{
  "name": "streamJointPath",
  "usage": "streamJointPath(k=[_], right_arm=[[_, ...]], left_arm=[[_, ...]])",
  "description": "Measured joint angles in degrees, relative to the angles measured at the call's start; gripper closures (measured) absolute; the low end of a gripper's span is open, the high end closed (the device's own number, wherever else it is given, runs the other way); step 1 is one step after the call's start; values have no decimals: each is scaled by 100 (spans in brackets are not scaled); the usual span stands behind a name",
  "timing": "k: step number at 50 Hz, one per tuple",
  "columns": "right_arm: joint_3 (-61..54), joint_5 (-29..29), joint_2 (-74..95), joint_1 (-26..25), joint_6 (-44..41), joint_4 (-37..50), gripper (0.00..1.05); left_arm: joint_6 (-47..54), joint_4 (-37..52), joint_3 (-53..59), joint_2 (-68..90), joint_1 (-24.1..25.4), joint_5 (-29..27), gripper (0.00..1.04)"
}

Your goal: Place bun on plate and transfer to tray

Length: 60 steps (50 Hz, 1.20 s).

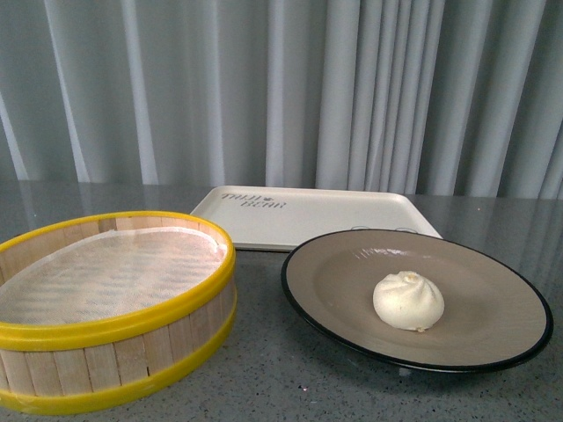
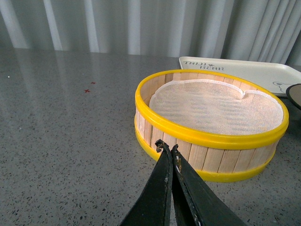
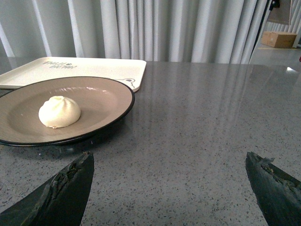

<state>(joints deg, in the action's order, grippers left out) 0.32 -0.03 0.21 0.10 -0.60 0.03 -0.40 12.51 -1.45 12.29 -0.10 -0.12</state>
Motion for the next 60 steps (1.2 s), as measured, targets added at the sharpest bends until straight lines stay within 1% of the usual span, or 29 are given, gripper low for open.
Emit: streamJointPath(k=[11, 15, 23, 24, 28, 29, 32, 33, 35, 41, 42, 46, 49, 54, 55, 60], right_arm=[[0, 0, 0, 0, 0, 0, 9], [0, 2, 0, 0, 0, 0, 9], [0, 0, 0, 0, 0, 0, 9], [0, -2, 0, 0, 0, 0, 9], [0, 0, 0, 0, 0, 0, 9], [0, -2, 0, 0, 0, 0, 9], [0, -2, 0, 0, 0, 0, 9], [0, -2, 0, 0, 0, 0, 9], [0, -2, 0, 0, 0, 0, 9], [0, 0, 0, 0, 0, 0, 9], [0, 0, 0, 0, 0, 0, 9], [0, -2, 0, 0, 0, 0, 9], [0, -2, 0, 0, 0, 0, 9], [0, 0, 0, 0, 0, 0, 9], [0, -2, 0, 0, 0, 0, 9], [0, -2, 0, 0, 0, 0, 9]], left_arm=[[0, -293, -2, -291, 0, 0, 101], [2, -1182, -2, -999, 0, 11, 101], [2, -1248, -2, -1202, 0, 11, 101], [-2, -1248, -2, -1207, 0, 11, 99], [0, -1248, -2, -1209, 0, 11, 84], [0, -1248, -2, -1207, 0, 11, 83], [0, -1248, -2, -1207, 0, 11, 72], [0, -1248, -2, -1207, 0, 11, 70], [0, -1248, -2, -1207, 0, 11, 63], [0, -1248, -2, -1209, 0, 11, 46], [0, -1248, -2, -1207, 0, 11, 42], [0, -1248, -2, -1207, 0, 11, 31], [0, -1248, -2, -1209, 0, 11, 20], [2, -1248, -2, -1207, 0, 11, 6], [11, -1248, -2, -1207, 0, 11, 5], [15, -1248, -2, -1207, 0, 11, 7]])
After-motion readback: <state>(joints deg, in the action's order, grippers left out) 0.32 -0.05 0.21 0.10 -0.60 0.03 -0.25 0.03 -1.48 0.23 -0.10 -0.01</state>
